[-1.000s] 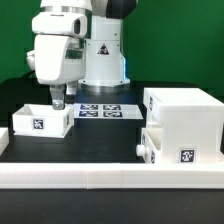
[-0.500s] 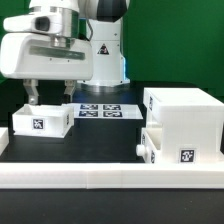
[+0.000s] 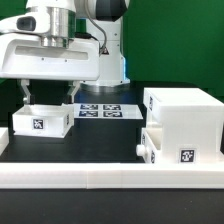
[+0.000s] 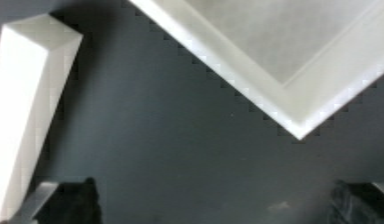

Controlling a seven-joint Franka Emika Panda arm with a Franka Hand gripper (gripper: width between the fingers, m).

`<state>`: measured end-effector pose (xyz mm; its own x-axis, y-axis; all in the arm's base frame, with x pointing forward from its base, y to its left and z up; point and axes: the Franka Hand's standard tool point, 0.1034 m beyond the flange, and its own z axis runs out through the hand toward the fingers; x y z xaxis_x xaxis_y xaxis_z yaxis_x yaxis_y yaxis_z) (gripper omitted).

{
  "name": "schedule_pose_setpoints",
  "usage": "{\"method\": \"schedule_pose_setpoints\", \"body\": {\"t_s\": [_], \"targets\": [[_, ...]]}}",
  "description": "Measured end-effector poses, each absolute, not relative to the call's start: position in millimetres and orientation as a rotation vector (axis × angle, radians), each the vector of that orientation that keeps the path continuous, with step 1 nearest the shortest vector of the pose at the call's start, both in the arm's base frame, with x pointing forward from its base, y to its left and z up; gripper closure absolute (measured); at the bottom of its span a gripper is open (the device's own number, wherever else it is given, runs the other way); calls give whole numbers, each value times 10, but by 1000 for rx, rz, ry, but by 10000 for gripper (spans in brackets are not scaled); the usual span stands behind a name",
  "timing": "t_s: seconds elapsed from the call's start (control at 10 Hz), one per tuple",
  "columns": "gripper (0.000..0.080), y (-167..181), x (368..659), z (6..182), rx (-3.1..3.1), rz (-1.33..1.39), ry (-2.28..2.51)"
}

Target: Assemble drawer

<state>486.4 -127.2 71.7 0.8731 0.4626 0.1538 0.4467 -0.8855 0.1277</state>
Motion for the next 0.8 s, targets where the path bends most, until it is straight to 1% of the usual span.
{"method": "schedule_pose_setpoints", "body": {"t_s": [0.2, 0.4, 0.5, 0.6, 0.8], "targets": [[151, -1258, 4726, 687, 3104, 214, 168], [151, -1250, 4620, 623, 3149, 152, -146], [151, -1270, 4569, 565, 3144, 173, -267], [151, -1256, 4562, 556, 3142, 171, -384], [151, -1249, 4566, 556, 3144, 173, -395]]}}
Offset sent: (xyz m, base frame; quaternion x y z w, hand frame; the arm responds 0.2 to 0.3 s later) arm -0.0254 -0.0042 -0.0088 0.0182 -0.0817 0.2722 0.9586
